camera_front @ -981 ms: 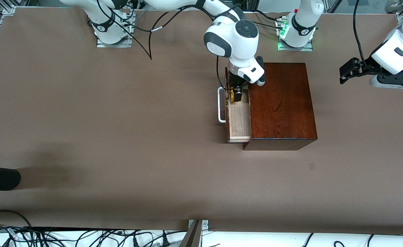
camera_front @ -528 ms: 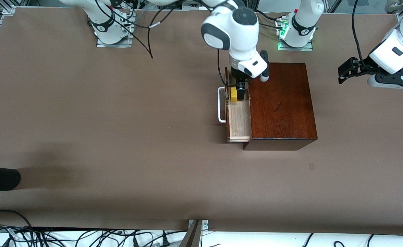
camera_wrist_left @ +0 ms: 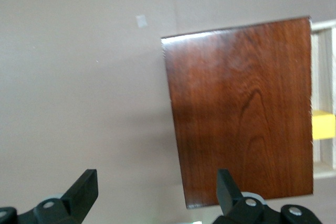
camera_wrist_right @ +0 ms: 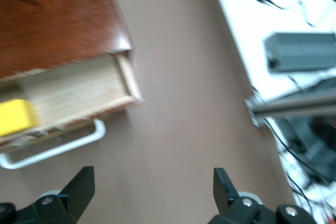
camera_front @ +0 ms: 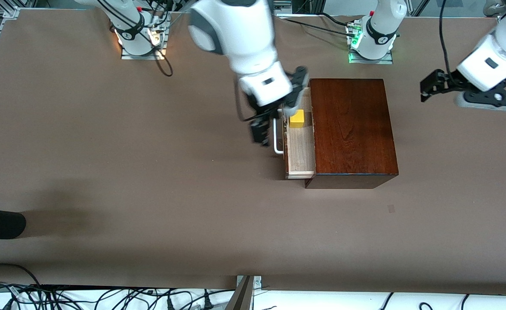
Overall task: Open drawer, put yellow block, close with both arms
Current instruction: 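Withdraw the right gripper while the left gripper reaches the drawer front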
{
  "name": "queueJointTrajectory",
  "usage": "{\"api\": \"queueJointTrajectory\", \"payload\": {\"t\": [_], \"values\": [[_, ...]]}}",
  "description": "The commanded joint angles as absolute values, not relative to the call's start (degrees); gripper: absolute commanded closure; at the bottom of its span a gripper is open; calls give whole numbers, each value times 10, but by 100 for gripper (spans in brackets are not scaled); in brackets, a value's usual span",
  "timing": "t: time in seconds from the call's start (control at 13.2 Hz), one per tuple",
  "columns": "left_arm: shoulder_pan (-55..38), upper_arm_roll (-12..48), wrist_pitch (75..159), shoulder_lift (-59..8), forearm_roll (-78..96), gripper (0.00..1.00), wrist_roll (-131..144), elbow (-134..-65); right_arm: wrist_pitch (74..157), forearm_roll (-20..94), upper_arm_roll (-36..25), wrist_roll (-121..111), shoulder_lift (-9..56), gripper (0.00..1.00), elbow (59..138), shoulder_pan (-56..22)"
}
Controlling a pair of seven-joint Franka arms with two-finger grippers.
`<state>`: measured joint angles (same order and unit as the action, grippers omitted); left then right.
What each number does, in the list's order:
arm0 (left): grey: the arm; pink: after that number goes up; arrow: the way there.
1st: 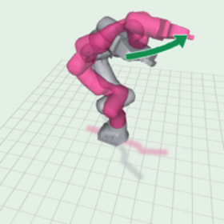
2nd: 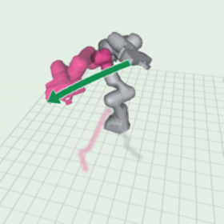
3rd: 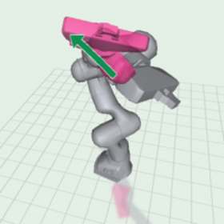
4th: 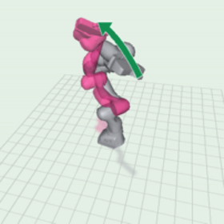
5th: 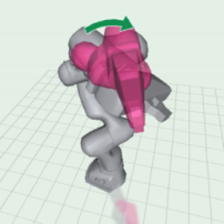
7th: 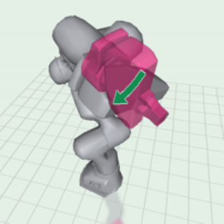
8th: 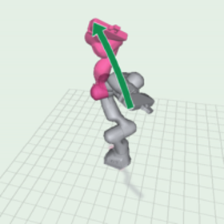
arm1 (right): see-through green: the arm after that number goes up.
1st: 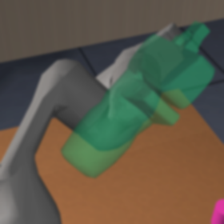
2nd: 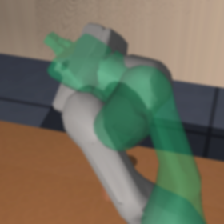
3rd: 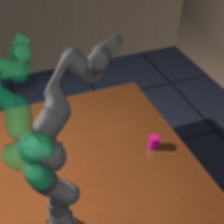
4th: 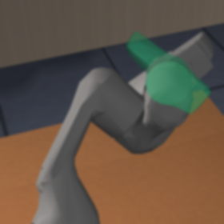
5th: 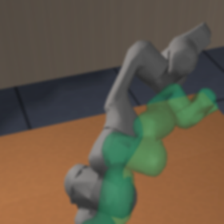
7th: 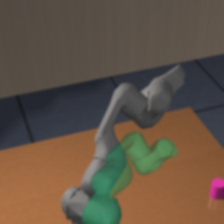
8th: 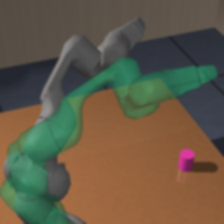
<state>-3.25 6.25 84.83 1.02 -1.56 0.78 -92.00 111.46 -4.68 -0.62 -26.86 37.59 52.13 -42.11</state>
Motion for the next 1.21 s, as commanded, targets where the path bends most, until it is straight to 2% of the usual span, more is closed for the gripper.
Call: {"api": "queueJointTrajectory", "payload": {"t": [0.0,0.15,0.38,0.6,0.91,1.13], "values": [[-34,139,794,-52,-13,0,2,-836,1109,-33,-4,-268,335,0,541,-369],[-35,193,795,-80,-5,0,-1,-827,1078,8,-7,-260,294,0,584,-319],[-36,274,836,-146,17,0,-3,-805,1085,72,-11,-260,200,0,721,-240],[-40,347,896,-205,12,0,-14,-804,1083,76,-41,-232,113,0,832,-223],[-125,352,1053,-299,-10,0,-118,-809,1060,55,-55,-130,25,0,942,-188],[-187,351,1145,-381,-125,0,-138,-808,999,13,-55,-74,5,0,953,-155]]}}
